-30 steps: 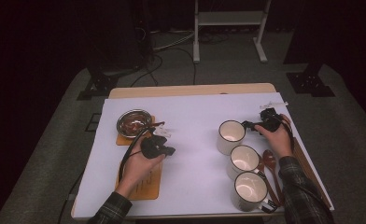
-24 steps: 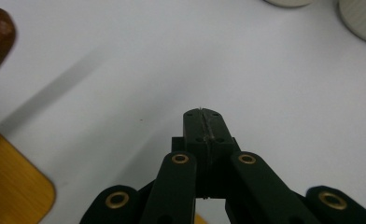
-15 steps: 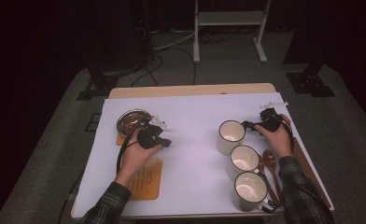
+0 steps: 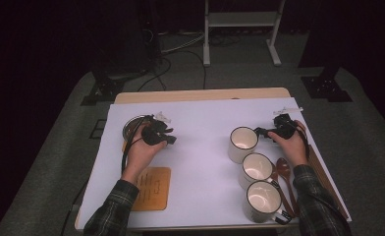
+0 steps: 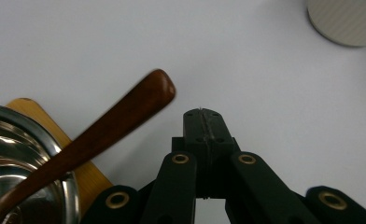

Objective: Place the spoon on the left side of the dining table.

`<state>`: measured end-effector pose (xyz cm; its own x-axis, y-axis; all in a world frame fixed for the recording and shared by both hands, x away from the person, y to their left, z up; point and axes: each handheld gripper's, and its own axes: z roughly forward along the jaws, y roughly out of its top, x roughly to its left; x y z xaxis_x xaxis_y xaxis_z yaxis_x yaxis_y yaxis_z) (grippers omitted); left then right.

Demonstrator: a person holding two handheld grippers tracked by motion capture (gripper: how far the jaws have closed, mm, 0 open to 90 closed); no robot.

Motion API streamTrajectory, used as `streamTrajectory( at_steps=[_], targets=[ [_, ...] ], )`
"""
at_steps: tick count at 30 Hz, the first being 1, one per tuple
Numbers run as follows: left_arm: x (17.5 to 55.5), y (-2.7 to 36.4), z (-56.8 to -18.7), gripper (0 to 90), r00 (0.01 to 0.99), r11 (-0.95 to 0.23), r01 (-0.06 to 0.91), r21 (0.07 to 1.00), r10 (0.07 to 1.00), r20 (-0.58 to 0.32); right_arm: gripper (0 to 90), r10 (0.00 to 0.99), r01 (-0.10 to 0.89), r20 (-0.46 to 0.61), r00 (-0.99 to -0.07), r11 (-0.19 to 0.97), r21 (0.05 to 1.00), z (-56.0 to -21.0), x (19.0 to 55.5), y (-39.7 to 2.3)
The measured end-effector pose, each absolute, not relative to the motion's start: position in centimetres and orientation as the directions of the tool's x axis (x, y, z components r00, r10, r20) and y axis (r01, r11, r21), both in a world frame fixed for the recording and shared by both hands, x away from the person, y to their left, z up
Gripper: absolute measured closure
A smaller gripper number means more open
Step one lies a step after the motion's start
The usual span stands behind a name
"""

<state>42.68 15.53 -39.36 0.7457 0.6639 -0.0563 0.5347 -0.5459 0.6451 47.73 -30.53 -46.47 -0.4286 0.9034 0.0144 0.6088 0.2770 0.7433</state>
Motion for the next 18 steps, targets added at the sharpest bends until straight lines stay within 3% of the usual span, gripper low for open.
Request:
streamTrajectory(
  at_steps=[18],
  targets=[
    [46.1,16.8,-39.0,90.0,0.696,-0.507,0.571,0.646,0.716,-0.054,19.4,0.904,0.61,0.016,-0.428,0.276,0.743,-46.5,47.7,-30.5]
  ],
)
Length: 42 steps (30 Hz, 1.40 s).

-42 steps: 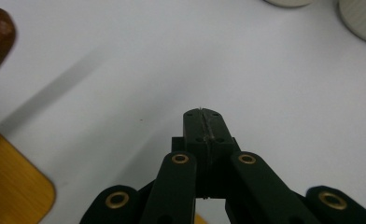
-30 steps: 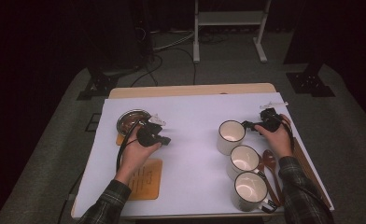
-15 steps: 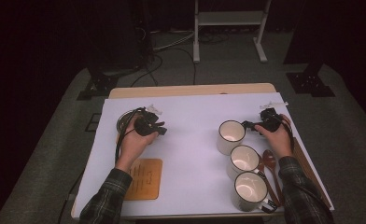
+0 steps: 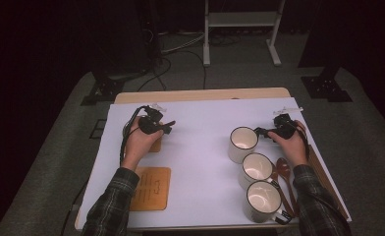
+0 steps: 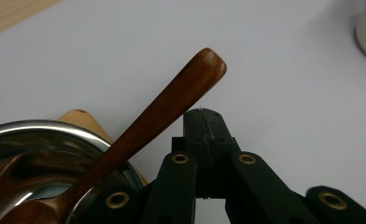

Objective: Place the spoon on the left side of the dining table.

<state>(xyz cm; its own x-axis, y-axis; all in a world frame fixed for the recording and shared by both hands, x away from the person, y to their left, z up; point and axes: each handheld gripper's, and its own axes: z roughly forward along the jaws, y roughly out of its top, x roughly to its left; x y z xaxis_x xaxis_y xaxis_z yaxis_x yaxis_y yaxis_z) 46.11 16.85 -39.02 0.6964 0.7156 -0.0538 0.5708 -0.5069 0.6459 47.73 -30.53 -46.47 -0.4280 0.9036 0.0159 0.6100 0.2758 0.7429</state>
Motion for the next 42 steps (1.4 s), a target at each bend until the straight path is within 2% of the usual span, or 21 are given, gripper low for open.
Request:
streamTrajectory(
  at_steps=[23,42],
  targets=[
    [50.2,17.7,-39.1,90.0,0.634,-0.473,0.612,0.633,0.772,-0.036,19.4,0.904,0.611,0.017,-0.428,0.275,0.743,-46.5,47.7,-30.5],
    [52.6,19.4,-39.6,90.0,0.55,-0.394,0.646,0.654,0.834,-0.04,19.4,0.904,0.611,0.02,-0.427,0.273,0.743,-46.5,47.7,-30.5]
  ],
)
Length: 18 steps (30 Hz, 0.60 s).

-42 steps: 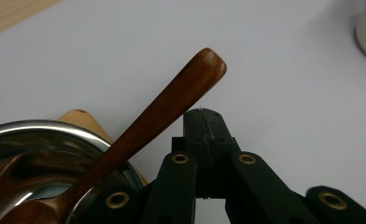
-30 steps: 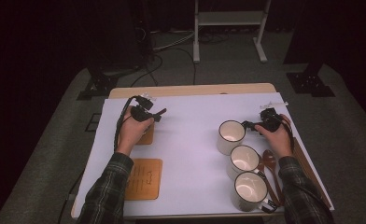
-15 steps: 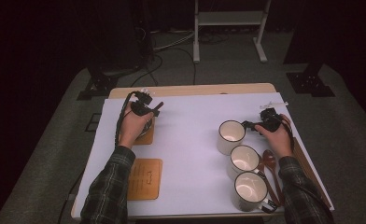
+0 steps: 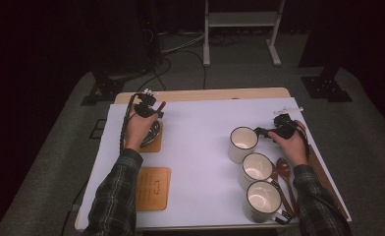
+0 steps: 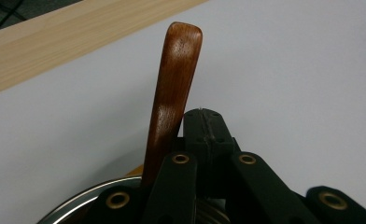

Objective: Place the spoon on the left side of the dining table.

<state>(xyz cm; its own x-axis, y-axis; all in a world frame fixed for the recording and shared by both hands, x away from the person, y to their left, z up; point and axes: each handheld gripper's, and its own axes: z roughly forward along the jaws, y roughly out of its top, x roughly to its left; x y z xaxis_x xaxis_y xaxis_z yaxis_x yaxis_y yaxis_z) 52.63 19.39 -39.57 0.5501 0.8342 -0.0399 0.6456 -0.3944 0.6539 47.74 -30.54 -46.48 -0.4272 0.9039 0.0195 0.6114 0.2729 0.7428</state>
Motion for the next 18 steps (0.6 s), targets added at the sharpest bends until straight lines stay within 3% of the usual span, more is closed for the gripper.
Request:
streamTrajectory(
  at_steps=[18],
  targets=[
    [53.2,22.7,-39.6,90.0,0.465,-0.305,0.674,0.673,0.883,-0.065,19.4,0.904,0.611,0.018,-0.428,0.275,0.742,-46.5,47.7,-30.5]
  ],
)
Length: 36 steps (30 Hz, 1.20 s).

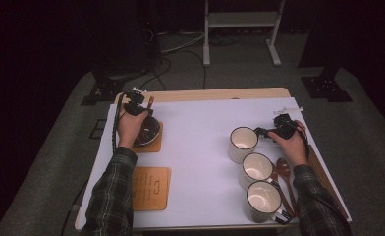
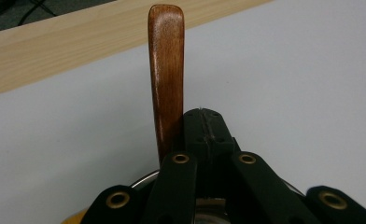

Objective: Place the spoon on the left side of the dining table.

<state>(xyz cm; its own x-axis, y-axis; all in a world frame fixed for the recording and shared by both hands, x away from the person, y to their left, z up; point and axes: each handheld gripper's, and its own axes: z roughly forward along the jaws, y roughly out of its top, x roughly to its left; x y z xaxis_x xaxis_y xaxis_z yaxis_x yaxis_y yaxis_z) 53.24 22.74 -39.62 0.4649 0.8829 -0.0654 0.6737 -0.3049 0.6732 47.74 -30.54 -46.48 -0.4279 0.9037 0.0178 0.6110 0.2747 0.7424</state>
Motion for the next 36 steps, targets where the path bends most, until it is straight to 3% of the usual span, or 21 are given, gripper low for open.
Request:
streamTrajectory(
  at_steps=[13,26,36],
  targets=[
    [53.1,24.6,-39.6,90.0,0.417,-0.26,0.688,0.678,0.906,-0.076,19.4,0.904,0.611,0.017,-0.428,0.275,0.742,-46.5,47.7,-30.5],
    [52.7,23.5,-39.0,89.9,0.466,-0.26,0.665,0.7,0.877,-0.117,19.4,0.904,0.61,0.017,-0.428,0.275,0.743,-46.5,47.7,-30.5],
    [51.9,21.9,-38.5,78.2,0.534,-0.321,0.648,0.691,0.838,-0.111,19.4,0.904,0.61,0.016,-0.428,0.276,0.743,-46.5,47.7,-30.5]
  ],
)
